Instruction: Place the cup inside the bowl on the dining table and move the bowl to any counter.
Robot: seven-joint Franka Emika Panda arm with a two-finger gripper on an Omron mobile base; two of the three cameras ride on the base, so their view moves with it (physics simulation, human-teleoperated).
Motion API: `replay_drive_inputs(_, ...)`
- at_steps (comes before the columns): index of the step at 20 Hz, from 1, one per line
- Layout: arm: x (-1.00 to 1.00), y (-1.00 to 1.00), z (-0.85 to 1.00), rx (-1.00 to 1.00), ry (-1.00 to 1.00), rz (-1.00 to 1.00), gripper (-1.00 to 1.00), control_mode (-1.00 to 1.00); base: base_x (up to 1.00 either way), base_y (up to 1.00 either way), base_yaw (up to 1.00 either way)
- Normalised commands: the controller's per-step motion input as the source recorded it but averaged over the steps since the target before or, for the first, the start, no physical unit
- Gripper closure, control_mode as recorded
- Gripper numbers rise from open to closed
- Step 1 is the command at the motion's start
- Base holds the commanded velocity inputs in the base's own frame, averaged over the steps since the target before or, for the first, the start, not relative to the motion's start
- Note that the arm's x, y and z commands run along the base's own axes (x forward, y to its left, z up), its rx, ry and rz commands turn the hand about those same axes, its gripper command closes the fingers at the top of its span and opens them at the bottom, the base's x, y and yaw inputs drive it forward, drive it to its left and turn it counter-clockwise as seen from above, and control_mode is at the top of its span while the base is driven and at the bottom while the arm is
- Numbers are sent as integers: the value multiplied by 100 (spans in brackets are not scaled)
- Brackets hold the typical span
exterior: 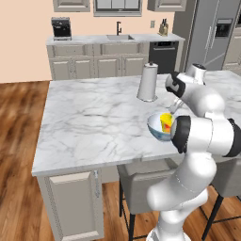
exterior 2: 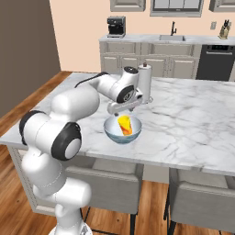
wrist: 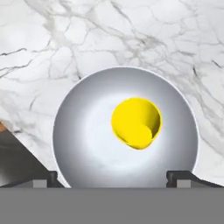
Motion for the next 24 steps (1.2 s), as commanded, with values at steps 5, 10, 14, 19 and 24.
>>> replay_drive_inputs(5,0,-27,1,0,11,-34,-100,-100,0,0,0)
replay_drive_inputs(10,0,-26,0,1,6,-41,-100,-100,0,0,0)
replay_drive_inputs(14,0,-26,0,6,3,-40,-100,-100,0,0,0)
replay_drive_inputs(19,-7,-27,0,10,0,-41,-100,-100,0,0,0)
replay_drive_inputs(24,-15,-24,-1,13,0,-38,-100,-100,0,0,0)
